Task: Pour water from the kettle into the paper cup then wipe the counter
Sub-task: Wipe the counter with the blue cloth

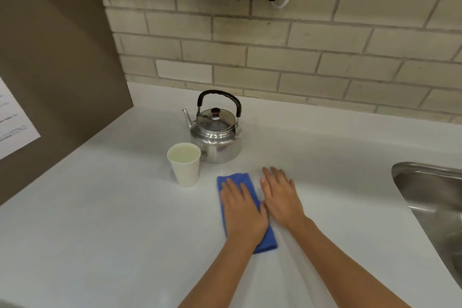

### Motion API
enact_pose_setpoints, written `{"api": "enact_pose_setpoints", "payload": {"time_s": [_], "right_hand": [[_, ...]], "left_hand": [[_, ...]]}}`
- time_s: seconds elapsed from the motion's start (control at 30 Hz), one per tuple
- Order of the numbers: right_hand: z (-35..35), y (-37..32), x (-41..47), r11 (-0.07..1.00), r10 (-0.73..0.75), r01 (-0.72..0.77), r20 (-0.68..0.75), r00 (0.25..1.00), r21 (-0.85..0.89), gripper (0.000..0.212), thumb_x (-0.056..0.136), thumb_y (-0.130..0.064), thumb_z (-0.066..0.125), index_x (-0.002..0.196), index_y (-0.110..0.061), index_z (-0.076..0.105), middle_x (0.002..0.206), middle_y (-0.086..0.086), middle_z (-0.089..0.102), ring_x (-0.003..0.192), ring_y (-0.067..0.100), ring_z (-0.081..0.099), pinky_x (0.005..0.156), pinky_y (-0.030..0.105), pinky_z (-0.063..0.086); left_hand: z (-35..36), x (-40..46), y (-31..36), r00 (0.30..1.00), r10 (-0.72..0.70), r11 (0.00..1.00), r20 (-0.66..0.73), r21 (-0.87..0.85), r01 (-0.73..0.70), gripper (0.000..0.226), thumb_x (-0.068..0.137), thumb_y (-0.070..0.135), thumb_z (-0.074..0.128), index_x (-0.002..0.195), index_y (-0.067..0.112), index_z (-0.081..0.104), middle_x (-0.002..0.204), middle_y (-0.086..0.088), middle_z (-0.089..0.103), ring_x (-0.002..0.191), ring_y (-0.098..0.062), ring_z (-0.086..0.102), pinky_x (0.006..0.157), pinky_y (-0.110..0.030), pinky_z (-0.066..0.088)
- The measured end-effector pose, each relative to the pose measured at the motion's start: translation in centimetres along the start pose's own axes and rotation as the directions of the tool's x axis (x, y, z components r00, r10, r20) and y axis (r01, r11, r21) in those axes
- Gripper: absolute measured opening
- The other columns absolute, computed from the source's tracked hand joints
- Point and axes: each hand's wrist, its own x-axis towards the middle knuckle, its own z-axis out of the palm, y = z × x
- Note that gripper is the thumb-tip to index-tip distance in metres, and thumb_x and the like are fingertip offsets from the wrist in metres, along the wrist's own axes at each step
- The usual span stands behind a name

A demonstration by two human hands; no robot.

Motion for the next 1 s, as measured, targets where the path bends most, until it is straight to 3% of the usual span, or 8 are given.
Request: {"api": "enact_pose_setpoints", "payload": {"time_s": [0.1, 0.2, 0.37, 0.47, 0.6, 0.73, 0.83, 1.0], "right_hand": [[0.1, -0.9, 0.1, 0.999, -0.014, 0.014, 0.026, 1.0, -0.033, 0.046, 0.1, -0.026, 0.026, 0.144, -0.014, 0.022, 0.152, 0.009, 0.026, 0.141, 0.026, 0.019, 0.113, 0.045, 0.018], [-0.2, -1.9, 0.1, 0.994, 0.035, -0.034, -0.004, 0.999, 0.102, 0.044, 0.1, -0.026, 0.027, 0.142, -0.014, 0.027, 0.151, 0.011, 0.029, 0.14, 0.027, 0.02, 0.114, 0.045, 0.015], [0.9, -4.9, -0.1, 0.997, -0.01, 0.006, 0.054, 0.998, 0.077, 0.044, 0.1, -0.027, 0.025, 0.142, -0.015, 0.028, 0.151, 0.01, 0.028, 0.141, 0.026, 0.018, 0.116, 0.046, 0.013], [1.9, -6.4, -0.7, 0.997, -0.026, 0.021, 0.071, 0.997, 0.072, 0.044, 0.1, -0.029, 0.026, 0.141, -0.016, 0.031, 0.151, 0.009, 0.028, 0.141, 0.025, 0.018, 0.116, 0.046, 0.013], [2.5, -6.4, -1.4, 1.0, -0.017, 0.015, 0.085, 0.996, 0.028, 0.043, 0.099, -0.03, 0.027, 0.14, -0.018, 0.034, 0.153, 0.007, 0.025, 0.142, 0.026, 0.014, 0.116, 0.042, 0.01], [2.6, -6.3, -1.2, 1.0, 0.004, -0.006, 0.068, 0.998, 0.025, 0.042, 0.099, -0.03, 0.028, 0.139, -0.019, 0.036, 0.153, 0.007, 0.026, 0.142, 0.026, 0.014, 0.116, 0.042, 0.011], [3.0, -6.5, -0.9, 0.999, 0.043, -0.044, 0.045, 0.998, 0.029, 0.042, 0.099, -0.031, 0.028, 0.138, -0.021, 0.038, 0.152, 0.007, 0.027, 0.142, 0.026, 0.015, 0.116, 0.043, 0.012], [3.5, -6.9, 0.9, 0.988, 0.155, -0.155, 0.007, 0.988, 0.008, 0.042, 0.098, -0.032, 0.027, 0.137, -0.021, 0.038, 0.151, 0.006, 0.029, 0.14, 0.025, 0.017, 0.115, 0.044, 0.014]], "left_hand": [[-0.1, 0.5, 0.2, 0.996, 0.07, 0.995, 0.052, -0.072, -0.066, 0.064, 0.098, 0.036, 0.024, 0.145, 0.005, -0.004, 0.154, -0.025, -0.011, 0.143, -0.036, -0.014, 0.118, -0.042, -0.01], [-0.5, -2.6, -4.7, 0.999, 0.041, 0.997, -0.015, -0.064, -0.042, 0.059, 0.099, 0.036, 0.017, 0.146, 0.007, -0.002, 0.155, -0.023, -0.009, 0.144, -0.033, -0.011, 0.117, -0.039, -0.01], [-3.7, -6.9, -17.4, 0.968, -0.194, 0.98, -0.156, -0.083, 0.183, 0.058, 0.098, 0.035, 0.023, 0.147, 0.008, 0.004, 0.156, -0.023, -0.001, 0.145, -0.033, -0.002, 0.118, -0.039, -0.003], [-6.0, -5.3, -23.4, 0.922, -0.337, 0.941, -0.189, -0.065, 0.331, 0.058, 0.098, 0.031, 0.03, 0.145, 0.002, 0.013, 0.153, -0.03, 0.007, 0.143, -0.04, 0.007, 0.118, -0.044, 0.005], [-7.8, 0.7, -24.2, 0.895, -0.424, 0.903, -0.141, 0.016, 0.43, 0.059, 0.098, 0.031, 0.026, 0.145, -0.001, 0.009, 0.152, -0.032, 0.004, 0.142, -0.044, 0.006, 0.118, -0.047, 0.003], [-6.2, 3.3, -20.3, 0.953, -0.283, 0.957, -0.109, 0.025, 0.288, 0.058, 0.099, 0.033, 0.021, 0.145, 0.002, 0.006, 0.154, -0.028, 0.003, 0.143, -0.04, 0.003, 0.119, -0.045, 0.002], [-5.0, 1.6, -21.0, 0.986, -0.152, 0.988, -0.074, 0.025, 0.154, 0.058, 0.099, 0.035, 0.02, 0.146, 0.005, 0.004, 0.156, -0.024, 0.0, 0.145, -0.035, -0.001, 0.12, -0.041, -0.001], [-7.2, 3.3, -28.7, 0.976, -0.188, 0.982, -0.106, -0.02, 0.187, 0.058, 0.098, 0.034, 0.025, 0.147, 0.007, 0.008, 0.155, -0.024, 0.004, 0.144, -0.035, 0.003, 0.119, -0.042, 0.003]]}}
